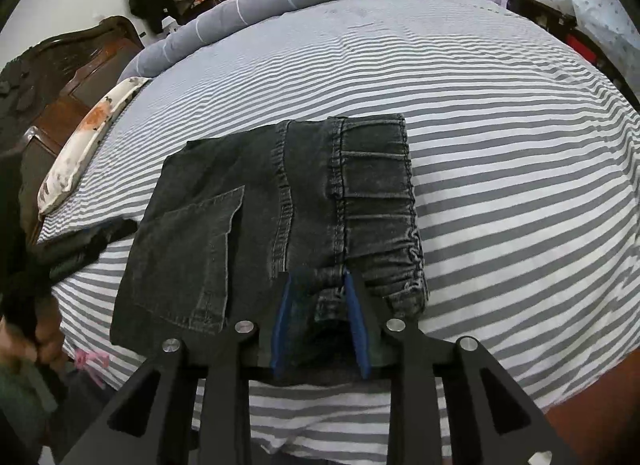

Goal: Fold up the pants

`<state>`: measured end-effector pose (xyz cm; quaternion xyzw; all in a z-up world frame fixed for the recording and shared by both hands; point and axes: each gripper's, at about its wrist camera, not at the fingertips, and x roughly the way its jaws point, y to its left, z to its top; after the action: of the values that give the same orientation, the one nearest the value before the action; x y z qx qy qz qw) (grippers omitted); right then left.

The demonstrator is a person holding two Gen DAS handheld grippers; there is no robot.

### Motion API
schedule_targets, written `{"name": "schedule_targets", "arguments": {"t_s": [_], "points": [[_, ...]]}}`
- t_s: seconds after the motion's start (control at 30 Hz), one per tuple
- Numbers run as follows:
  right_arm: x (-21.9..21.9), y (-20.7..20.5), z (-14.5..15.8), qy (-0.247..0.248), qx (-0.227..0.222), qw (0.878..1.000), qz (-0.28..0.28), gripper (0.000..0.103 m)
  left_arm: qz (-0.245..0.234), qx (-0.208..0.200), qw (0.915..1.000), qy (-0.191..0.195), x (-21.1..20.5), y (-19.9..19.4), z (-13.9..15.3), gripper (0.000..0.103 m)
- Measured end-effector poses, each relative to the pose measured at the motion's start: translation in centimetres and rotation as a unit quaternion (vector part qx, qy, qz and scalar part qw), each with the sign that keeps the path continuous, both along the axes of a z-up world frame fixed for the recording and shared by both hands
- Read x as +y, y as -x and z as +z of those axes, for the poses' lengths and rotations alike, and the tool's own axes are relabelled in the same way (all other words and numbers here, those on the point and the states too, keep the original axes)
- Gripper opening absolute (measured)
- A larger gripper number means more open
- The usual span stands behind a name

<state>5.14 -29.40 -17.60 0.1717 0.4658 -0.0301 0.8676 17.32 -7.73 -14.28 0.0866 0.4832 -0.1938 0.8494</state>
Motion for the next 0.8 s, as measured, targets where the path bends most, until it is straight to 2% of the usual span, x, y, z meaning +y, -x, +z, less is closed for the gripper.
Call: {"name": "schedule_targets", "arguments": {"t_s": [0.3, 0.57, 0.67, 0.8], "points": [[0.3, 1.5, -0.1, -0.004, 0.000, 1.000, -0.007, 0.027, 0.014, 0.019, 0.9996, -0.017, 1.8, 4.9, -1.7, 0.022], [-0.3, 2.3, -2.1, -0.034, 0.026, 0.999, -0.024, 0.029, 0.016, 0.013, 0.9993, -0.031, 1.8, 5.8, -3.0, 0.024], [-0.4, 2.2, -2.5, -0.037, 0.030, 0.999, -0.026, 0.030, 0.013, 0.004, 0.9992, -0.038, 1.7, 6.1, -3.6, 0.027], [-0.7, 2.1, -3.3, -0.038, 0.036, 0.998, -0.027, 0.032, 0.022, 0.010, 0.9994, -0.026, 2.2, 5.7, -4.2, 0.034]]}}
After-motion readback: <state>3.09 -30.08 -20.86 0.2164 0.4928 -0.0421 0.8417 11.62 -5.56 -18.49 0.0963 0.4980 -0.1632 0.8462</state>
